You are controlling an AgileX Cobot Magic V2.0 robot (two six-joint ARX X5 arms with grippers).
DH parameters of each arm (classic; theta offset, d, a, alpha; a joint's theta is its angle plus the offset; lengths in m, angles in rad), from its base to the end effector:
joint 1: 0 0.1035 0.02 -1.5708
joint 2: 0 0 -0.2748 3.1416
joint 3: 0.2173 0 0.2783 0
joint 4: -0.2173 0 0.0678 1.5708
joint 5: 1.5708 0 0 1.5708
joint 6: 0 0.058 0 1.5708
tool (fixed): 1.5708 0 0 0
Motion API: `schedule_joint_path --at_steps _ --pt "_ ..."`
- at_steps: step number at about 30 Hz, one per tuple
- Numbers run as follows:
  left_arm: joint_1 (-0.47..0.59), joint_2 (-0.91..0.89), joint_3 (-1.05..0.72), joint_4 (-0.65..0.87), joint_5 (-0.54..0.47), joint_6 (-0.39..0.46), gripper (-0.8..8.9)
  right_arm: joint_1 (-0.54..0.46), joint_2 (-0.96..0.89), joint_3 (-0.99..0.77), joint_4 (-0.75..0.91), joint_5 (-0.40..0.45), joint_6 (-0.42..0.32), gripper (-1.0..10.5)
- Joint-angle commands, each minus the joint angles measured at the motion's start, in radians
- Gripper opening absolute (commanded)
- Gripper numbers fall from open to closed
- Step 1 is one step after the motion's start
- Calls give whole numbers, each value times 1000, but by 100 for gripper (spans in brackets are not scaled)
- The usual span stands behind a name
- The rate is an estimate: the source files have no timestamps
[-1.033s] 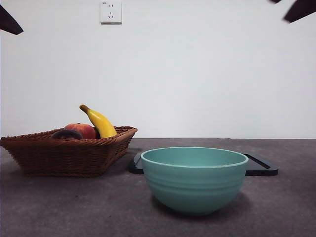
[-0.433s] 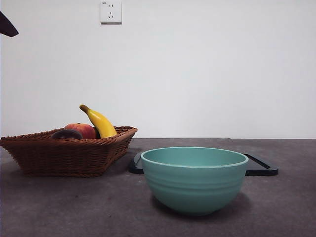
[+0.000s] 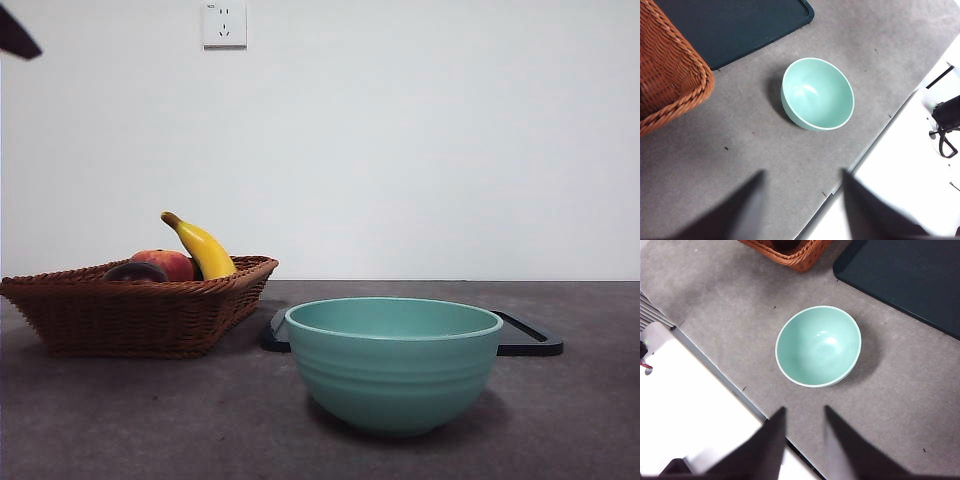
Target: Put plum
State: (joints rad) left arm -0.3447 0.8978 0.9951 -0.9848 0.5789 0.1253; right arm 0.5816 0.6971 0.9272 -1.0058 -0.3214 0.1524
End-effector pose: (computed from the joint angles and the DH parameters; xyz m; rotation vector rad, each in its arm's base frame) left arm 0.1651 -0.0930 0.3143 0.0012 0.8556 -0.9153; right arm 0.1135 0.0966 0.3143 0.0307 0.8572 0.7927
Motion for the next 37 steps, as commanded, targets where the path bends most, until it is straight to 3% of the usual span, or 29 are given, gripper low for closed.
schedule_joint_path --at_steps 1,31,37 --pt "-3 6 14 5 6 13 8 5 7 19 6 -3 -20 12" --pt "-3 5 14 14 5 14 8 5 6 19 11 4 -29 12" --pt "50 -63 8 193 -33 32 8 5 6 19 11 5 -29 12"
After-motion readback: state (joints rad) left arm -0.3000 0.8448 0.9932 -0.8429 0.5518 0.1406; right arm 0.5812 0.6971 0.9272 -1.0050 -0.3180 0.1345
